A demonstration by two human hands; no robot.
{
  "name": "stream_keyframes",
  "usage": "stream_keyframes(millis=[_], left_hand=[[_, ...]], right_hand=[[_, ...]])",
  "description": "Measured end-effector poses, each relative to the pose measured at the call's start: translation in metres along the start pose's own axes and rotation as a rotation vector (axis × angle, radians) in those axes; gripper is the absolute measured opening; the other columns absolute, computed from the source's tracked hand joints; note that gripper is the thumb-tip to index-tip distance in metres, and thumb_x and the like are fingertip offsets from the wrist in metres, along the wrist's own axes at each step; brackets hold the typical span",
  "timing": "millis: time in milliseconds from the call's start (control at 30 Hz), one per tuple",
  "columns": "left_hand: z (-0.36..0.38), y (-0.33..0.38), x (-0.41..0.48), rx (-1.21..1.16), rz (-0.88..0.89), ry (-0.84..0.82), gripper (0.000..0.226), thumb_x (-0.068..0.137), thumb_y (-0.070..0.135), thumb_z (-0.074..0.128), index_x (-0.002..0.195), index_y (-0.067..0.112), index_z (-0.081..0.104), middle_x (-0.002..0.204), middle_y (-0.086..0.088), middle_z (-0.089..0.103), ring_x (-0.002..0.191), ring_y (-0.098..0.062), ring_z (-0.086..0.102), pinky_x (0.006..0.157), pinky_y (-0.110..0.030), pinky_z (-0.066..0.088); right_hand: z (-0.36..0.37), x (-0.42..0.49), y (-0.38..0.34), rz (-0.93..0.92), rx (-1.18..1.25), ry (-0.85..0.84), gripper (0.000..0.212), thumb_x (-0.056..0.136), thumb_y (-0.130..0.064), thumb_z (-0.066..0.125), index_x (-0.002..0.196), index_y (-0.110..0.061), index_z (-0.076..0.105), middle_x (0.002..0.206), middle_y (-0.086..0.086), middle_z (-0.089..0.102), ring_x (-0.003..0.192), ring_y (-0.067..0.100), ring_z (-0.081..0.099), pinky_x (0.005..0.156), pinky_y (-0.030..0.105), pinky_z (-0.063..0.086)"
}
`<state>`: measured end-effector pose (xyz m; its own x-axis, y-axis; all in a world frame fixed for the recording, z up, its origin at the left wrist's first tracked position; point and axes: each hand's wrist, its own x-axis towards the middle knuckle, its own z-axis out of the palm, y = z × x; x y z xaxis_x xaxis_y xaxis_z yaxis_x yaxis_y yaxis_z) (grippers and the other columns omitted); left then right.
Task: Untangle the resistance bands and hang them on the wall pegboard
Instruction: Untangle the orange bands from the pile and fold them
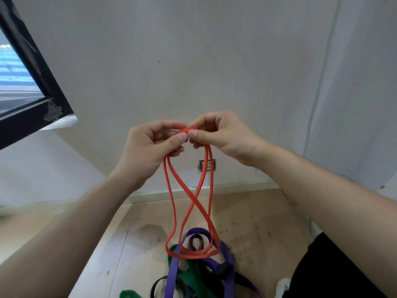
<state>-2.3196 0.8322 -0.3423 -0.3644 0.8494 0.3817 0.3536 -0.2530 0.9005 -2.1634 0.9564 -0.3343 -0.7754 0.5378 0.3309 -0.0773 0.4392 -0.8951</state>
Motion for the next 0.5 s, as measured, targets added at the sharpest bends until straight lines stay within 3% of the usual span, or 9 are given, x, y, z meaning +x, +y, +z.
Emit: stream_keyframes(millis=[267, 400, 500], left_hand=[[-0.008, -0.016, -0.007, 0.198, -0.058, -0.178, 0.016, 0.089, 0.017, 0.071, 0.106, 0.016, 0.071, 0.090, -0.003, 0.078, 0.087, -0.019, 0.076, 0.080, -0.028, 0.059], [-0.007, -0.014, -0.007, 0.069, -0.084, -0.067, 0.023, 0.087, 0.015, 0.073, 0.110, 0.010, 0.071, 0.091, -0.007, 0.079, 0.085, -0.022, 0.077, 0.082, -0.033, 0.062], [-0.006, -0.009, -0.003, -0.049, -0.052, 0.074, 0.025, 0.088, 0.011, 0.072, 0.112, 0.004, 0.070, 0.089, -0.007, 0.079, 0.078, -0.019, 0.076, 0.078, -0.033, 0.063]], right_hand=[[-0.003, 0.000, -0.012, -0.092, 0.089, 0.198, 0.006, 0.095, -0.005, 0.063, 0.097, -0.009, 0.067, 0.083, 0.004, 0.070, 0.076, 0.012, 0.069, 0.078, 0.029, 0.059], [-0.010, 0.002, -0.007, -0.084, 0.192, 0.300, 0.008, 0.096, -0.006, 0.063, 0.092, -0.012, 0.066, 0.074, 0.001, 0.069, 0.067, 0.013, 0.067, 0.072, 0.029, 0.058], [-0.016, 0.002, -0.003, -0.031, 0.207, 0.211, 0.006, 0.095, -0.006, 0.064, 0.097, -0.011, 0.064, 0.077, 0.004, 0.068, 0.065, 0.015, 0.065, 0.073, 0.032, 0.056]])
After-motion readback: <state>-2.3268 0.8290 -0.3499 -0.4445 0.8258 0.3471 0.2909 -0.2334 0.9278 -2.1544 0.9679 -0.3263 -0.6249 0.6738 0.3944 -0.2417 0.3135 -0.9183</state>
